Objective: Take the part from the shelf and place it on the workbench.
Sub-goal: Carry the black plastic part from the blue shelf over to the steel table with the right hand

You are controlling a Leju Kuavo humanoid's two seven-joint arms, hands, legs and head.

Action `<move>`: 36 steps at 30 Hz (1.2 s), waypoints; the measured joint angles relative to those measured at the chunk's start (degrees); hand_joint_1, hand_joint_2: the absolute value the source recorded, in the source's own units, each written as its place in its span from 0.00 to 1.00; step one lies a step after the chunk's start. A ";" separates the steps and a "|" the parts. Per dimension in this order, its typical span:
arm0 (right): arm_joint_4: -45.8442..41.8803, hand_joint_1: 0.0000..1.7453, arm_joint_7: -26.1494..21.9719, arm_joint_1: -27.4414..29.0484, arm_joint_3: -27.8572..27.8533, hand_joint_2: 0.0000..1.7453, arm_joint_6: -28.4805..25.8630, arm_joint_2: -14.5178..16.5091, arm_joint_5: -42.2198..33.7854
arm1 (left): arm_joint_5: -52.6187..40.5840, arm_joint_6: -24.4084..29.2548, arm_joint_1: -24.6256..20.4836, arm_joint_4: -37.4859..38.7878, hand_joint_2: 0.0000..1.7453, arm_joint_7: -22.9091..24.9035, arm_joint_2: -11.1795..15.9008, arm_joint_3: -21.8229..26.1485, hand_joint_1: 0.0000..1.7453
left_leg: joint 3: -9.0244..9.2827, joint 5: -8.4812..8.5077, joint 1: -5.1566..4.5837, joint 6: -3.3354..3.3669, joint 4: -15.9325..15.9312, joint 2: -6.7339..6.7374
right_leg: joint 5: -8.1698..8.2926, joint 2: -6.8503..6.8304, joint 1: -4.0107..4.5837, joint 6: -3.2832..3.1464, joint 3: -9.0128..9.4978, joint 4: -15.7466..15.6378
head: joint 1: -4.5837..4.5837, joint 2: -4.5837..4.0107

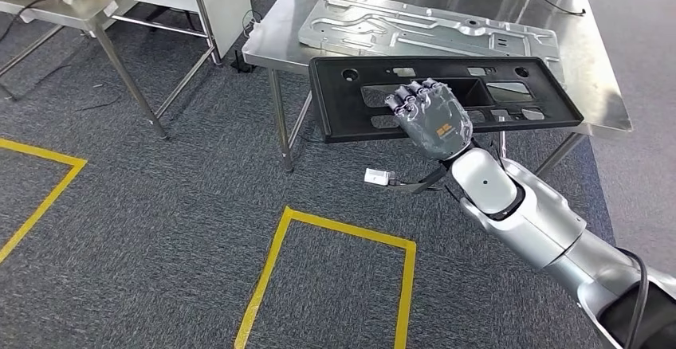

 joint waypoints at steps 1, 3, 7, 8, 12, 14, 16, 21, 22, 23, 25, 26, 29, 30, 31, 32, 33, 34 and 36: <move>0.10 1.00 0.02 -0.32 0.17 1.00 0.07 0.21 0.05 | -0.04 0.00 -0.02 0.01 1.00 -0.02 0.01 0.02 0.00 | 0.04 -0.24 -0.10 -0.31 0.16 0.35 | 0.68 -0.59 0.24 -0.32 1.33 -2.52 | -0.01 0.01; 0.40 1.00 0.01 -0.87 0.60 1.00 0.24 0.62 0.24 | -0.17 0.01 -0.14 0.02 1.00 -0.10 0.03 0.10 0.00 | 0.22 -0.53 -0.29 -1.01 0.24 0.93 | 0.67 -0.64 0.67 -1.02 1.88 -3.59 | -0.03 0.00; 1.21 1.00 -0.45 -2.07 1.93 1.00 0.28 0.97 0.08 | -0.68 0.03 -0.28 0.03 1.00 -0.46 0.24 0.28 0.00 | -0.62 -2.87 -0.06 -2.20 3.17 -0.95 | 0.90 0.68 0.16 -2.47 2.03 -4.09 | -0.04 -0.01; 1.38 1.00 -0.55 -2.37 2.24 1.00 0.26 1.09 -0.22 | -0.83 0.03 -0.21 0.06 1.00 -0.51 0.29 0.32 0.00 | -2.13 -4.64 0.05 -2.35 6.36 -2.21 | 0.91 0.86 0.15 -2.77 2.07 -4.15 | -0.04 -0.01; 1.97 1.00 -0.69 -2.86 3.30 1.00 0.29 1.65 -1.14 | -1.25 0.03 0.17 0.13 1.00 -0.55 0.33 0.59 0.00 | -8.22 -7.90 0.10 -2.41 17.38 -3.46 | 0.70 1.86 0.53 -3.26 2.05 -3.89 | -0.04 -0.01; 2.22 1.00 -0.68 -3.04 3.67 1.00 0.34 1.79 -1.36 | -1.44 0.03 0.25 0.13 1.00 -0.56 0.35 0.72 0.00 | -6.17 -3.75 0.09 -1.98 11.84 -3.55 | 0.49 2.37 0.63 -3.21 2.12 -3.64 | -0.04 0.00; 2.46 1.00 -0.60 -3.40 3.90 1.00 0.45 1.96 -1.50 | -1.63 -0.01 0.27 0.13 1.00 -0.66 0.42 0.81 0.00 | -2.91 -0.34 -0.04 -1.42 4.18 -3.93 | 0.31 2.80 0.77 -2.93 2.11 -3.40 | -0.03 0.01; 3.06 1.00 -0.42 -3.88 4.33 1.00 0.72 2.33 -1.97 | -2.05 -0.16 0.20 0.13 1.00 -1.14 0.45 1.02 0.00 | -1.80 0.60 -0.38 -1.25 1.19 -4.10 | 0.32 3.01 0.87 -2.47 1.97 -3.44 | -0.03 0.00; 3.13 1.00 -0.36 -3.91 4.35 1.00 0.76 2.39 -2.11 | -2.17 -0.16 0.20 0.13 1.00 -1.25 0.48 1.07 0.00 | -1.87 0.58 -0.53 -0.99 1.30 -4.13 | 0.45 2.99 0.72 -2.14 2.02 -3.62 | -0.03 0.01; 3.17 1.00 -0.28 -3.94 4.35 1.00 0.82 2.45 -2.25 | -2.28 -0.16 0.21 0.13 1.00 -1.33 0.51 1.12 0.00 | -1.90 0.62 -0.59 -0.65 1.32 -4.14 | 0.58 2.99 0.64 -1.72 2.09 -3.82 | -0.04 0.00; 3.21 1.00 -0.17 -4.03 4.35 1.00 0.92 2.52 -2.38 | -2.37 -0.15 0.20 0.13 1.00 -1.43 0.53 1.17 0.00 | -1.66 0.97 -0.29 0.11 0.75 -4.01 | 0.06 2.89 0.52 -1.10 1.89 -3.29 | -0.03 0.00; 3.23 1.00 -0.13 -4.11 4.35 1.00 0.98 2.53 -2.39 | -2.39 -0.14 0.19 0.13 1.00 -1.45 0.52 1.18 0.00 | -1.51 1.16 -0.11 0.43 0.41 -3.92 | -0.96 2.80 0.50 -0.93 1.25 -1.82 | -0.02 0.00; 3.42 1.00 -0.03 -4.13 4.44 1.00 1.30 2.57 -2.44 | -2.46 -0.15 0.19 0.13 1.00 -1.51 0.51 1.21 0.00 | -1.39 1.28 0.00 0.88 0.15 -3.73 | -5.86 2.56 0.31 -0.52 -3.36 8.02 | -0.03 0.01; 3.51 1.00 -0.01 -4.03 4.53 1.00 1.39 2.59 -2.49 | -2.48 -0.15 0.20 0.13 1.00 -1.54 0.51 1.22 0.00 | -1.40 1.23 0.00 0.88 0.21 -3.71 | -6.67 2.54 0.23 -0.40 -4.76 10.83 | -0.02 0.01; 3.61 1.00 0.00 -3.94 4.66 1.00 1.44 2.61 -2.54 | -2.52 -0.15 0.20 0.13 1.00 -1.56 0.51 1.24 0.00 | -1.40 1.14 0.01 0.84 0.32 -3.69 | -6.50 2.52 0.13 -0.31 -5.37 11.91 | -0.02 0.01; 3.70 1.00 0.01 -3.88 4.77 1.00 1.46 2.63 -2.58 | -2.60 -0.16 0.20 0.13 1.00 -1.57 0.50 1.25 0.00 | -1.37 1.03 0.04 0.72 0.48 -3.68 | -5.24 2.47 0.01 -0.25 -4.83 10.74 | -0.02 0.01; 3.75 1.00 0.01 -3.89 4.84 1.00 1.46 2.64 -2.59 | -2.68 -0.16 0.21 0.13 1.00 -1.58 0.49 1.26 0.00 | -1.31 0.83 0.09 0.55 0.71 -3.68 | -3.17 2.35 -0.13 -0.22 -3.16 7.38 | -0.01 0.00; 3.79 1.00 0.02 -3.91 4.87 1.00 1.47 2.65 -2.59 | -2.76 -0.17 0.24 0.13 1.00 -1.58 0.48 1.27 0.00 | -1.29 0.60 0.11 0.31 0.97 -3.69 | -1.63 2.12 -0.21 -0.21 -1.17 3.44 | -0.02 -0.01; 3.84 1.00 0.04 -4.00 4.93 1.00 1.48 2.69 -2.59 | -2.82 -0.17 0.28 0.13 1.00 -1.59 0.49 1.29 0.00 | -1.39 0.20 -0.05 -0.28 1.46 -3.72 | 0.01 1.88 0.00 -0.43 1.52 -2.12 | -0.03 -0.01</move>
